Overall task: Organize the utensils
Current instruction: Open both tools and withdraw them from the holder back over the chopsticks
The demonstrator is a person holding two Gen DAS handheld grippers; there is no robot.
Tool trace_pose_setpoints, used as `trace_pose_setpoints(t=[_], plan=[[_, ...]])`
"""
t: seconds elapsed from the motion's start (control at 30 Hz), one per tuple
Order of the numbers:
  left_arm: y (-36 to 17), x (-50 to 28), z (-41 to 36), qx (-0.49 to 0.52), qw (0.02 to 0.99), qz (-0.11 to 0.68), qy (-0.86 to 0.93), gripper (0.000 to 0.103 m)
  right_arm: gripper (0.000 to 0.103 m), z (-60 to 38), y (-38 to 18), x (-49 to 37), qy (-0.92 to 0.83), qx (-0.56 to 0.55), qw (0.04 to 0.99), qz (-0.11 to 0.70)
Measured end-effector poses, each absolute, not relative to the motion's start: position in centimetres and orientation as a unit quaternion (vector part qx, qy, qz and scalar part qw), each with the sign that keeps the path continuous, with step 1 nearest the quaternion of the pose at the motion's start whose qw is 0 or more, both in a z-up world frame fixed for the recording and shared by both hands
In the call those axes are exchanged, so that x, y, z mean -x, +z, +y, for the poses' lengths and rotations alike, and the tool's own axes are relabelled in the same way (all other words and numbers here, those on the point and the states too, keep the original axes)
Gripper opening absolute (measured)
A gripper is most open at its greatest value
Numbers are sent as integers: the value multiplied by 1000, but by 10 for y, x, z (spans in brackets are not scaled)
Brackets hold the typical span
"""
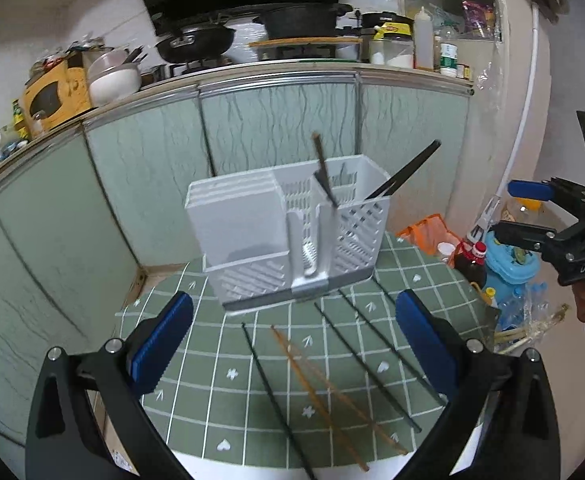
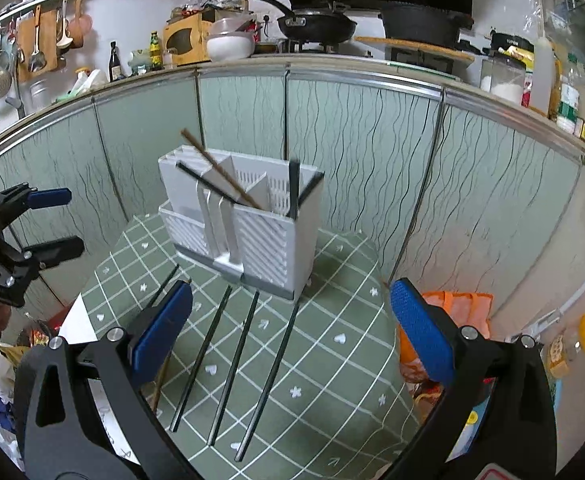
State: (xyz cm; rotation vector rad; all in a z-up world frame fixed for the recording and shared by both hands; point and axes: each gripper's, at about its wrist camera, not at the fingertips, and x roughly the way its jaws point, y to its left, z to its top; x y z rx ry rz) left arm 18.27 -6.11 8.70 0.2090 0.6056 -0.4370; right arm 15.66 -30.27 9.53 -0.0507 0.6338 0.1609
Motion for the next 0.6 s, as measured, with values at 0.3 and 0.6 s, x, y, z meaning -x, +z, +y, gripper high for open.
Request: trace_pose_setpoints(t=[0.3,0.6], plan=[[49,-171,-35,-87,924,318,-194,99,95,-302,58,-139,62,24,943,325],[27,-158,-22,-81,925,326,-178,99,95,-303,31,-129,54,22,939,340]])
